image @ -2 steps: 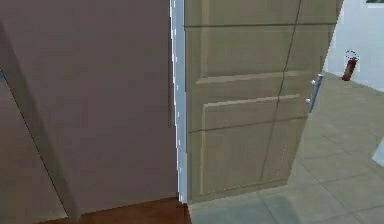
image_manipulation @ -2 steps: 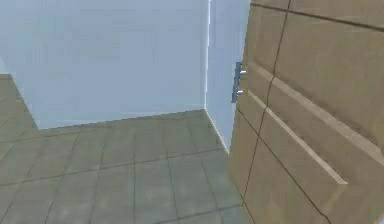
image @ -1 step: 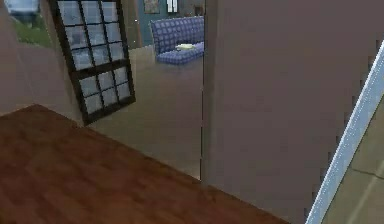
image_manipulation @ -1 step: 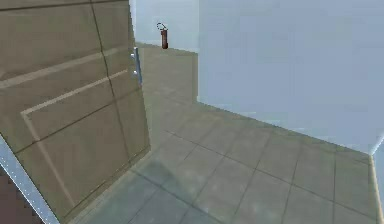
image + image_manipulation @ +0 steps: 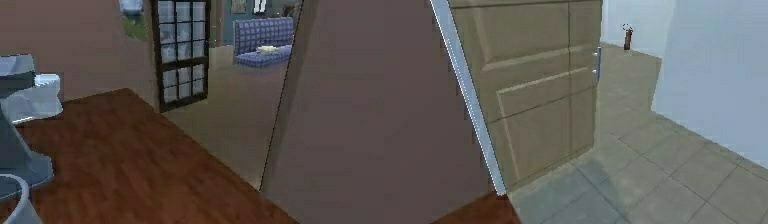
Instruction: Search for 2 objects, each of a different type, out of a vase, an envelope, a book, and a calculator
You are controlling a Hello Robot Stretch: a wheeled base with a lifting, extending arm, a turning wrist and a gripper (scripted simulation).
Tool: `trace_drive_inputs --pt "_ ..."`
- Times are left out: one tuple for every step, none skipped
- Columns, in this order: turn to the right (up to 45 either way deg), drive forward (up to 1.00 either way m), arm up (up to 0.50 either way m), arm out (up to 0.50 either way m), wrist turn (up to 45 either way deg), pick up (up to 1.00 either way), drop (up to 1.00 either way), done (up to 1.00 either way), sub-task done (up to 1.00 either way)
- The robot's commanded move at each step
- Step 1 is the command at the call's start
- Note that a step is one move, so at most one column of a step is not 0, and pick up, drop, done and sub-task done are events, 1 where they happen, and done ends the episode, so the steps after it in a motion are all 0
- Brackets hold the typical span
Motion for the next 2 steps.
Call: trace_drive_inputs --pt "0.0 0.95 0.0 0.0 0.0 0.0 0.0 0.0 0.0" --pt "-42.0 0.0 0.0 0.0 0.0 0.0 0.0 0.0 0.0"
